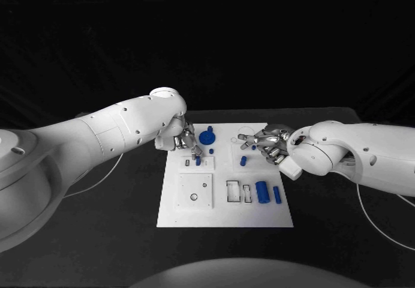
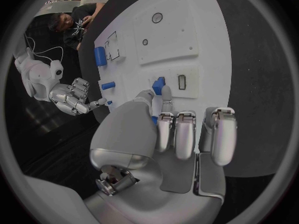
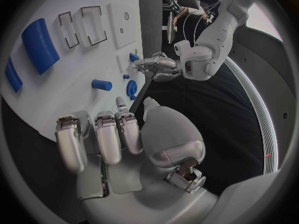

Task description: Assemble the parts on the task board

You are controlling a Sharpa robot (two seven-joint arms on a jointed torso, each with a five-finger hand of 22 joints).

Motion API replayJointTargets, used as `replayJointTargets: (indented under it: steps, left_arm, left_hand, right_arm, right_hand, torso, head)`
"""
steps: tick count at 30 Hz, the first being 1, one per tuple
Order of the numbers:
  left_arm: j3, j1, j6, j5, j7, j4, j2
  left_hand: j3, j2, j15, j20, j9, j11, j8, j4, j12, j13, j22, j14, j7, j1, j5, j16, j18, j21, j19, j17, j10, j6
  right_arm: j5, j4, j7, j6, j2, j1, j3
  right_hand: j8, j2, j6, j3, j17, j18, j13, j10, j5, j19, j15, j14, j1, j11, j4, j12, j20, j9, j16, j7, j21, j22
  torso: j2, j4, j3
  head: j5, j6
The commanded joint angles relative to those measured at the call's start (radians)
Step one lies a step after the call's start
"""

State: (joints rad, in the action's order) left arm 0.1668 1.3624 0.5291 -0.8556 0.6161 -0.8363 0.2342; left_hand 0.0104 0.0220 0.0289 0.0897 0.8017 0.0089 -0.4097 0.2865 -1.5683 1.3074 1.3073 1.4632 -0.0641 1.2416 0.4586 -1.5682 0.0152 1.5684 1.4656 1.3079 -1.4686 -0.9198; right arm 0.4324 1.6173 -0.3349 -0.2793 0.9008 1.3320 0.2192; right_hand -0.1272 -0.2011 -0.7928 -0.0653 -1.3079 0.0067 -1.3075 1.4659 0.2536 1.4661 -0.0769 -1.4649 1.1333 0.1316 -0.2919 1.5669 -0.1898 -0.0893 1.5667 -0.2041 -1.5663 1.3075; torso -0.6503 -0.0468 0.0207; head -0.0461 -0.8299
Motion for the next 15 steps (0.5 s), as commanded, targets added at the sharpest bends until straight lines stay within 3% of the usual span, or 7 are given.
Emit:
replayJointTargets:
  steps: [1, 6, 11, 15]
  left_arm:
    - [0.0, 0.0, 0.026, 0.005, 0.007, -0.001, -0.003]
    - [0.0, 0.0, 0.026, 0.006, 0.005, -0.004, -0.004]
    - [0.0, 0.0, 0.027, 0.007, 0.004, -0.003, -0.008]
    - [0.0, 0.0, 0.029, 0.007, 0.005, -0.001, -0.01]
  left_hand:
    - [-0.01, -0.002, 0.003, 0.001, -0.002, -0.004, 0.007, 0.0, -0.003, 0.263, 0.263, 0.108, 0.006, 0.016, -0.004, -0.003, -0.015, 0.002, 0.105, 0.263, -0.102, 0.004]
    - [-0.017, -0.005, 0.003, 0.001, -0.002, -0.005, 0.009, -0.001, -0.003, 0.263, 0.263, 0.108, 0.006, 0.035, -0.002, -0.003, -0.015, 0.002, 0.105, 0.263, -0.102, 0.004]
    - [-0.019, -0.005, 0.003, 0.001, -0.002, -0.005, 0.009, -0.001, -0.003, 0.263, 0.263, 0.108, 0.006, 0.039, -0.002, -0.003, -0.015, 0.002, 0.105, 0.263, -0.102, 0.004]
    - [-0.02, -0.005, 0.003, 0.001, -0.002, -0.005, 0.009, -0.001, -0.003, 0.263, 0.263, 0.108, 0.006, 0.04, -0.002, -0.003, -0.015, 0.002, 0.105, 0.263, -0.102, 0.004]
  right_arm:
    - [0.002, 0.003, -0.002, 0.01, 0.0, 0.0, 0.0]
    - [0.002, 0.003, -0.002, 0.01, -0.001, 0.0, 0.0]
    - [0.002, 0.004, -0.002, 0.01, -0.003, 0.0, 0.0]
    - [0.004, 0.003, -0.004, 0.01, -0.002, 0.0, 0.0]
  right_hand:
    - [-0.005, -0.007, 0.006, -0.005, -0.263, -0.007, -0.263, 0.105, -0.004, 0.105, -0.008, -0.106, 0.001, 0.008, 0.001, 0.004, -0.004, -0.001, 0.004, -0.004, -0.004, 0.263]
    - [-0.005, -0.007, 0.006, -0.005, -0.263, -0.007, -0.263, 0.105, -0.004, 0.105, -0.008, -0.106, 0.001, 0.008, 0.001, 0.004, -0.004, -0.001, 0.004, -0.004, -0.004, 0.263]
    - [-0.005, -0.007, 0.007, -0.005, -0.263, -0.007, -0.263, 0.105, -0.004, 0.105, -0.008, -0.106, 0.001, 0.008, 0.001, 0.004, -0.004, -0.001, 0.004, -0.004, -0.004, 0.263]
    - [-0.007, -0.006, 0.008, -0.008, -0.263, -0.007, -0.263, 0.105, -0.005, 0.105, -0.008, -0.106, 0.006, 0.009, 0.003, 0.004, -0.004, -0.001, 0.004, -0.004, -0.004, 0.263]
  torso:
    - [0.0, -0.0006, 0.0009]
    - [0.0, -0.0001, -0.0007]
    - [0.001, 0.0028, -0.0003]
    - [0.0, -0.001, -0.0005]
  head:
    - [0.003, -0.001]
    - [-0.007, -0.002]
    - [-0.006, -0.005]
    - [-0.012, -0.003]
